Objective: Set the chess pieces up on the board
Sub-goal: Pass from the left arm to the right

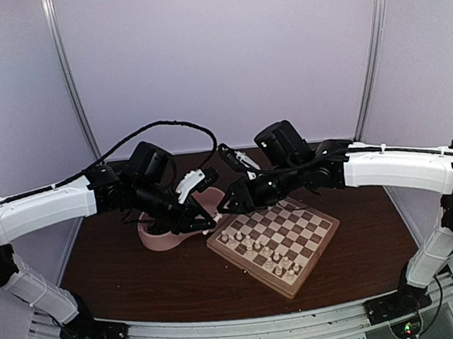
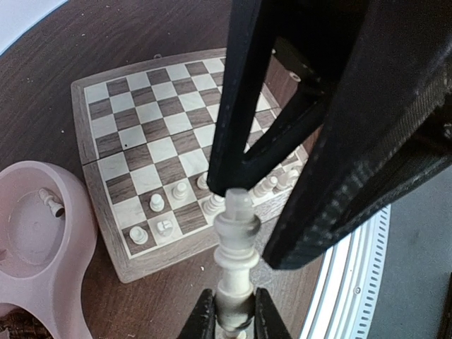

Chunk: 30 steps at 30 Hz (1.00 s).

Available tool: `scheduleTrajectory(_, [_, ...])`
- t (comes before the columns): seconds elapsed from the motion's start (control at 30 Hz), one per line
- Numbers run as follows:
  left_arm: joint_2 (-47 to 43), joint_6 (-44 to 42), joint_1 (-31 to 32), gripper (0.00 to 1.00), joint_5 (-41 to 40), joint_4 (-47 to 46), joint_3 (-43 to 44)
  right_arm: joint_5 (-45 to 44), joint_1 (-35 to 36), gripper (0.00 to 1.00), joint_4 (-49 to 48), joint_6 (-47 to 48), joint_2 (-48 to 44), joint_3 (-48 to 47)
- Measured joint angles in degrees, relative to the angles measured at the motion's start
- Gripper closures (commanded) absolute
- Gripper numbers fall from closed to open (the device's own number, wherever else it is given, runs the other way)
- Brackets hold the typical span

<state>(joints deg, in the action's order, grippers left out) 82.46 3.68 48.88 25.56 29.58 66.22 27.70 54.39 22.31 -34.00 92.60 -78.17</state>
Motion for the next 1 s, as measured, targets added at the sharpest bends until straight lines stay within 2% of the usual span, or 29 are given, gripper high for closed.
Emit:
scheduleTrajectory(0.07, [0.0, 0.0, 0.0, 0.87, 0.1, 0.0, 0.0, 0.2, 0.0, 0.64, 0.0, -0.2, 0.2, 0.0])
scheduleTrajectory(0.23, [-0.2, -0.2, 0.1, 0.86, 0.4, 0.0, 0.0, 0.6, 0.0, 0.78, -0.3, -0.7, 0.2, 0.0])
scheduleTrajectory(0.33, [-0.5, -0.3, 0.1, 0.86, 0.5, 0.0, 0.0, 0.7, 0.0, 0.79, -0.6, -1.0, 0.2, 0.0])
scheduleTrajectory(0.47, [-0.5, -0.4, 0.1, 0.86, 0.6, 0.0, 0.0, 0.8, -0.1, 0.77, -1.2, -1.4, 0.2, 0.0])
scheduleTrajectory(0.63, [-0.9, -0.4, 0.1, 0.86, 0.6, 0.0, 0.0, 0.9, -0.2, 0.64, -1.5, -1.9, 0.2, 0.2])
scheduleTrajectory(0.7, [-1.2, -0.4, 0.1, 0.86, 0.6, 0.0, 0.0, 1.0, -0.2, 0.62, -1.7, -2.0, 0.2, 0.4])
scheduleTrajectory(0.8, [-1.5, -0.4, 0.1, 0.86, 0.8, 0.0, 0.0, 1.0, -0.2, 0.66, -1.8, -2.2, 0.2, 0.5])
scheduleTrajectory(1.0, [-1.5, -0.4, 0.1, 0.84, 0.9, 0.0, 0.0, 1.3, -0.2, 0.87, -2.3, -2.4, 0.2, 0.6])
